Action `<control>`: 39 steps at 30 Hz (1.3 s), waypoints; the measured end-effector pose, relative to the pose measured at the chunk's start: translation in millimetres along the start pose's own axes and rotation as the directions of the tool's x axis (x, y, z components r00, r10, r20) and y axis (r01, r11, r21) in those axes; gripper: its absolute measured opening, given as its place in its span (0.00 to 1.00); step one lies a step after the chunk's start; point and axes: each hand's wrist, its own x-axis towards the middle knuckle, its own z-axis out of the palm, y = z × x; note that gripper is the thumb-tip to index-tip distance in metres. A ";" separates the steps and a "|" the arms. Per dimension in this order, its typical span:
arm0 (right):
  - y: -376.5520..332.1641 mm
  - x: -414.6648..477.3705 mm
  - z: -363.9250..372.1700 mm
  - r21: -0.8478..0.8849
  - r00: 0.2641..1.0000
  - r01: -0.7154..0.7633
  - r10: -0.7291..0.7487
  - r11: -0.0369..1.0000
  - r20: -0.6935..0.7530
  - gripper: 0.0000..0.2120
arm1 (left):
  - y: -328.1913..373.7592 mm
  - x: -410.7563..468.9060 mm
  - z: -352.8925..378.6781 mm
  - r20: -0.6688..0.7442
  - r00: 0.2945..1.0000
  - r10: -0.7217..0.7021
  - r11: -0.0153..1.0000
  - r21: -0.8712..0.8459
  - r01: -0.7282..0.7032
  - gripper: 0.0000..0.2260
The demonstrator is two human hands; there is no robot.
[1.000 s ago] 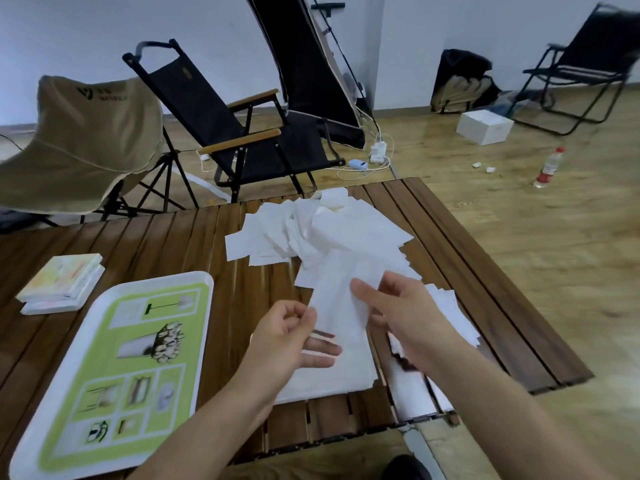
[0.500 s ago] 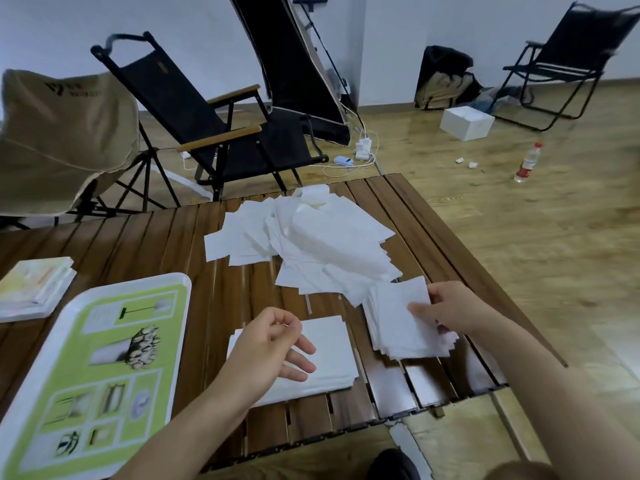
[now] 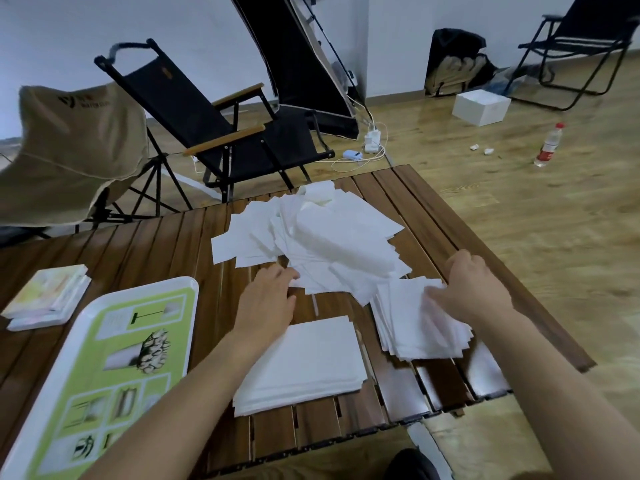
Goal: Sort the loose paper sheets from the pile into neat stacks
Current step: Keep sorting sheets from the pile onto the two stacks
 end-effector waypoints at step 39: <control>-78.5 -49.2 53.4 0.408 0.846 0.259 -0.409 0.876 0.341 0.20 | -26.9 -87.4 -70.7 0.514 0.828 -0.223 0.751 -0.451 0.482 0.19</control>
